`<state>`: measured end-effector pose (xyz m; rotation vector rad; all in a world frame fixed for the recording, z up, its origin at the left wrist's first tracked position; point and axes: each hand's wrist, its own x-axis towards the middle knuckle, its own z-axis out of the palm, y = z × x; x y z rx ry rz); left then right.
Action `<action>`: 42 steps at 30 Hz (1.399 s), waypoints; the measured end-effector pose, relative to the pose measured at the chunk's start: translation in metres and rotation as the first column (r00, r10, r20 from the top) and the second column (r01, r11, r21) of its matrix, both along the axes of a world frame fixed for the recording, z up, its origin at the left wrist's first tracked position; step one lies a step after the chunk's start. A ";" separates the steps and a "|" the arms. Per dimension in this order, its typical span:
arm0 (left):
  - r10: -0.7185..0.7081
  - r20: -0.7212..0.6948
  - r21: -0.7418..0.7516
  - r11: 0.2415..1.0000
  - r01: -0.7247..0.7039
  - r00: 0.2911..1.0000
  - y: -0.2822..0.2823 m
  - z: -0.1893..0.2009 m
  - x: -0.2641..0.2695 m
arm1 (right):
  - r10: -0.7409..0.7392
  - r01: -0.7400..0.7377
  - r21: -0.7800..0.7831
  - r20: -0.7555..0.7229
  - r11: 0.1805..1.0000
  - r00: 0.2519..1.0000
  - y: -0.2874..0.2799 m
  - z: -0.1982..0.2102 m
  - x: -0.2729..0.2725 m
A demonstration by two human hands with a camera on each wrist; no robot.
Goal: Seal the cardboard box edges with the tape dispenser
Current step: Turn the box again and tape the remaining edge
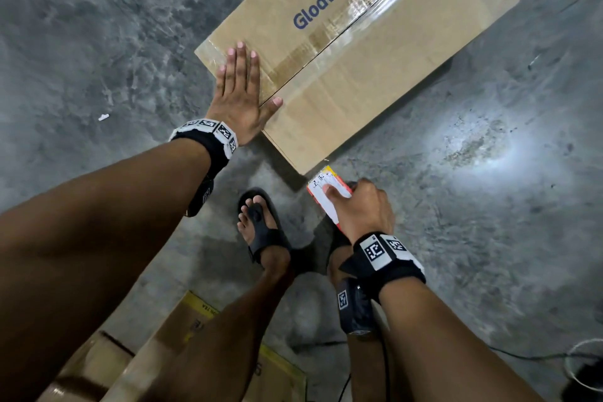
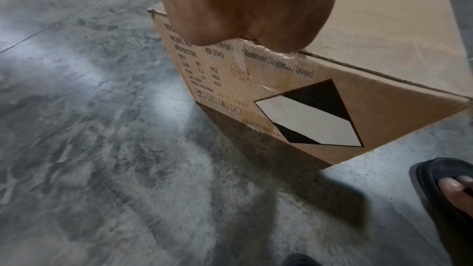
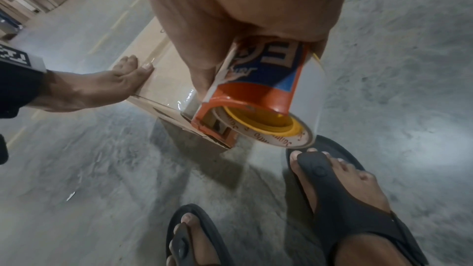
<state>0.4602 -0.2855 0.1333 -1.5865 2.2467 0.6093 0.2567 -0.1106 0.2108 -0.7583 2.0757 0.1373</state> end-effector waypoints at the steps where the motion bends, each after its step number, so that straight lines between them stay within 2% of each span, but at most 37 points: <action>1: 0.002 0.001 -0.001 1.000 -0.002 1.000 0.000 0.000 0.000 | 0.007 -0.007 0.002 -0.010 1.000 1.000 -0.002 -0.003 0.002; 12: 0.005 0.003 -0.021 1.000 -0.005 1.000 0.001 0.000 -0.001 | 0.099 -0.095 0.051 -0.075 0.994 0.992 -0.021 -0.007 0.011; 22: 0.032 0.041 0.013 0.999 -0.033 0.999 0.001 0.016 -0.009 | -0.001 0.006 0.094 -0.052 0.996 0.999 -0.029 0.004 0.018; 27: 0.123 0.033 0.037 0.992 -0.124 0.992 0.021 0.023 -0.029 | 0.127 -0.117 0.158 -0.056 0.981 0.990 -0.026 0.004 -0.007; 29: 0.189 0.016 0.036 0.981 -0.189 0.982 0.027 0.020 -0.033 | 0.168 -0.156 0.183 -0.051 0.971 0.985 -0.014 -0.005 -0.015; 31: 0.210 -0.017 -0.031 0.977 -0.211 0.978 0.037 0.023 -0.035 | 0.173 -0.162 0.167 -0.050 0.973 0.984 -0.002 -0.015 -0.024; 33: 0.175 -0.107 -0.067 0.981 -0.183 0.979 0.056 0.029 -0.042 | 0.168 -0.160 0.123 -0.060 0.979 0.984 0.004 -0.020 -0.033; 35: 0.114 -0.152 -0.024 0.993 -0.119 0.982 0.082 0.032 -0.058 | 0.165 -0.161 0.072 -0.051 0.984 0.985 0.004 -0.021 -0.044; 38: 0.106 -0.038 0.068 0.992 -0.103 0.994 0.116 0.027 -0.085 | 0.151 -0.151 0.002 0.005 0.988 0.988 0.003 -0.018 -0.065; 42: 0.214 0.094 -0.004 0.977 -0.215 0.972 0.131 0.003 -0.106 | 0.198 -0.193 -0.076 0.070 0.978 0.978 0.003 -0.013 -0.099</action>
